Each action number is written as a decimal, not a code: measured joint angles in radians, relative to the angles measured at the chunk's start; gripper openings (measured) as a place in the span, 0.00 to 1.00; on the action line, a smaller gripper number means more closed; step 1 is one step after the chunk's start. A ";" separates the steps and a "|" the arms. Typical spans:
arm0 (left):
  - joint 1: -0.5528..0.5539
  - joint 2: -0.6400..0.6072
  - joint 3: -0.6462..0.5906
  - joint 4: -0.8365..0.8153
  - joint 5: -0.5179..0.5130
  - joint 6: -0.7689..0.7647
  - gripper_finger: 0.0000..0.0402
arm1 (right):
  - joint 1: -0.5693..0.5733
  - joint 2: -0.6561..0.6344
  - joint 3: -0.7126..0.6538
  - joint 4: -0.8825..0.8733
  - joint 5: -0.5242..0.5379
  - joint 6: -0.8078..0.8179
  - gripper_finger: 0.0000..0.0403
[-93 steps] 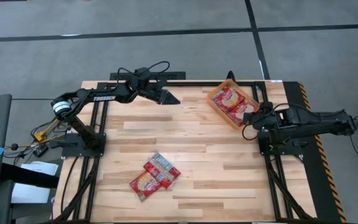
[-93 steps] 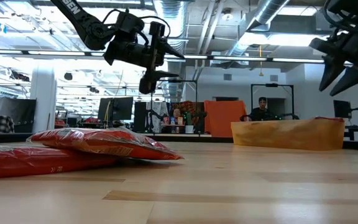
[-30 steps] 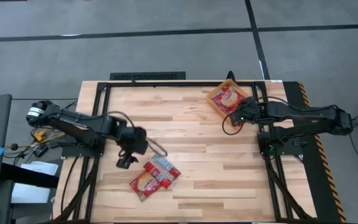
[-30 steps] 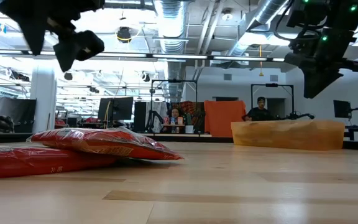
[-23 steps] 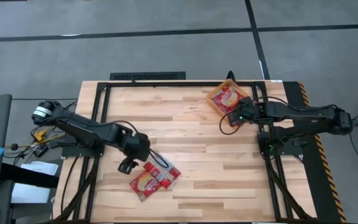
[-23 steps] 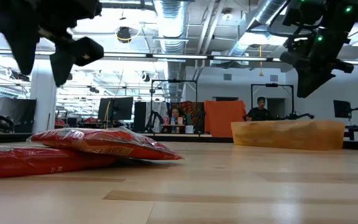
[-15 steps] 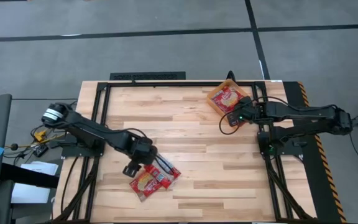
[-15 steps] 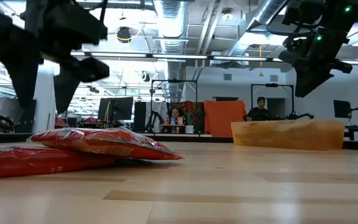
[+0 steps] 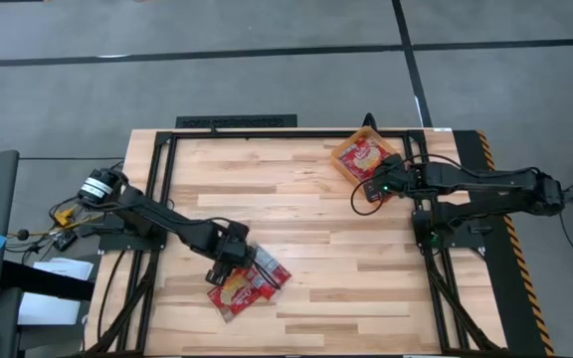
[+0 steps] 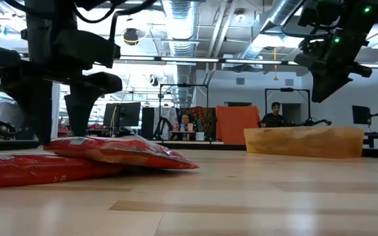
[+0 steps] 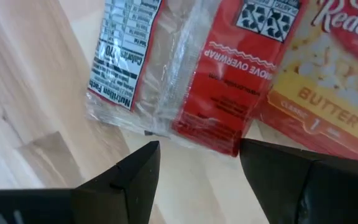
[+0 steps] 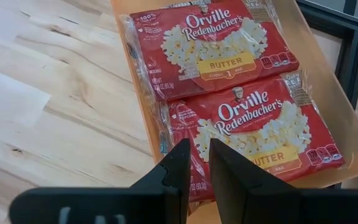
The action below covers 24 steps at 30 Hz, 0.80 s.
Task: Sort popcorn bags into baskets
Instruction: Put the red popcorn bag into the orange bin
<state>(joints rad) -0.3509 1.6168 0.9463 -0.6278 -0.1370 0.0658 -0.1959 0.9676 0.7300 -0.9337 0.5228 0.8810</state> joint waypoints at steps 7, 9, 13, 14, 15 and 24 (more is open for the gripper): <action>-0.032 -0.002 0.000 0.078 -0.059 0.019 0.52 | 0.000 0.000 0.000 0.000 0.000 0.000 0.20; -0.034 -0.002 0.000 0.069 -0.080 -0.001 0.52 | 0.000 0.000 0.000 0.000 -0.001 0.000 0.20; -0.055 -0.001 0.000 0.073 -0.078 -0.017 0.52 | 0.000 0.000 0.000 0.000 -0.002 0.000 0.20; -0.062 0.001 0.000 0.085 -0.081 -0.008 0.52 | 0.000 0.000 0.000 0.000 -0.002 0.000 0.20; -0.068 0.003 0.000 0.095 -0.085 0.003 0.52 | 0.000 0.000 0.000 0.000 -0.002 0.000 0.20; -0.081 0.041 -0.022 0.225 -0.154 0.061 0.52 | 0.000 0.000 0.000 0.001 -0.002 -0.001 0.20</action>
<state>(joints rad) -0.4320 1.6575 0.9244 -0.4031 -0.2909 0.1272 -0.1959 0.9678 0.7300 -0.9331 0.5209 0.8803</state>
